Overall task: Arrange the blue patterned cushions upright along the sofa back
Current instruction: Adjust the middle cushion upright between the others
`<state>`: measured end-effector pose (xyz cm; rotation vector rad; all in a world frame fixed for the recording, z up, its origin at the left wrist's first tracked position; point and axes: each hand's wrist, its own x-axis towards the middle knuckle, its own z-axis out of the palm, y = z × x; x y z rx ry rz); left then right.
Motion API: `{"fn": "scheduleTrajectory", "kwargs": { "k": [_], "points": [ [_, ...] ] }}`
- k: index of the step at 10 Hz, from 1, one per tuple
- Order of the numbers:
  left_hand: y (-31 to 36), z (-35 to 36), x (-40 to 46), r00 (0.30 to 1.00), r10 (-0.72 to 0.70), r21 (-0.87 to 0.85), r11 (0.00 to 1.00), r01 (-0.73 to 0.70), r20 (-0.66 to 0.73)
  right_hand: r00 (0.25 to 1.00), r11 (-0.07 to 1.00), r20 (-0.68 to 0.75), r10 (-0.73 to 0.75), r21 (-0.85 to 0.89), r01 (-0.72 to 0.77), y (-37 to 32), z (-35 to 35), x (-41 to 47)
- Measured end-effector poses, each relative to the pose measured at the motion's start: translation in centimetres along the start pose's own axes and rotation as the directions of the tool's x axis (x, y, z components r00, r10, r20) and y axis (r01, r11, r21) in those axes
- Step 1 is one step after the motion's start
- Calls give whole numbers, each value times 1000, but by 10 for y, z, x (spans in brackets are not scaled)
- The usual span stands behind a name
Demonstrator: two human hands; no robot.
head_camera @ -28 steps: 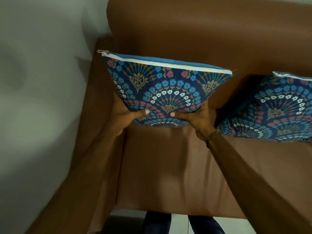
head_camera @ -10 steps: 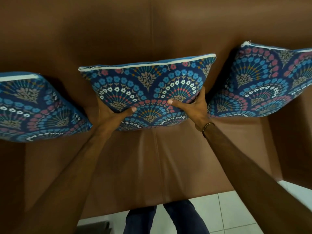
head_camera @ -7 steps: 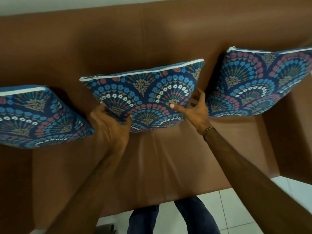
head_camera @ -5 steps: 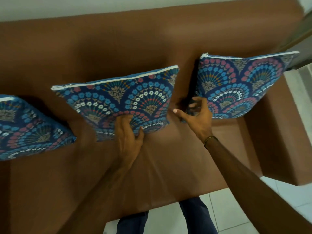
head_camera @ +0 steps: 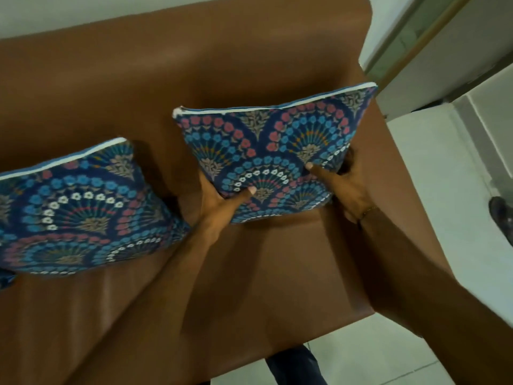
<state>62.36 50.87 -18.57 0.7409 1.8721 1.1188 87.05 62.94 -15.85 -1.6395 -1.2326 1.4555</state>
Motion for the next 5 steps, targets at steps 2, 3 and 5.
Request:
{"fn": "scheduleTrajectory", "kwargs": {
  "k": [2,3,5],
  "points": [
    [0,36,-7,997,-70,-87,994,68,-24,1000,999,17,-24,40,23,4,-4,19],
    [0,35,-1,995,-96,-114,989,98,22,1000,1000,15,-15,12,15,10,-6,20],
    [29,-2,-14,998,-29,-73,997,24,-62,996,995,-89,-33,-98,24,-17,10,-12]
  ]
}}
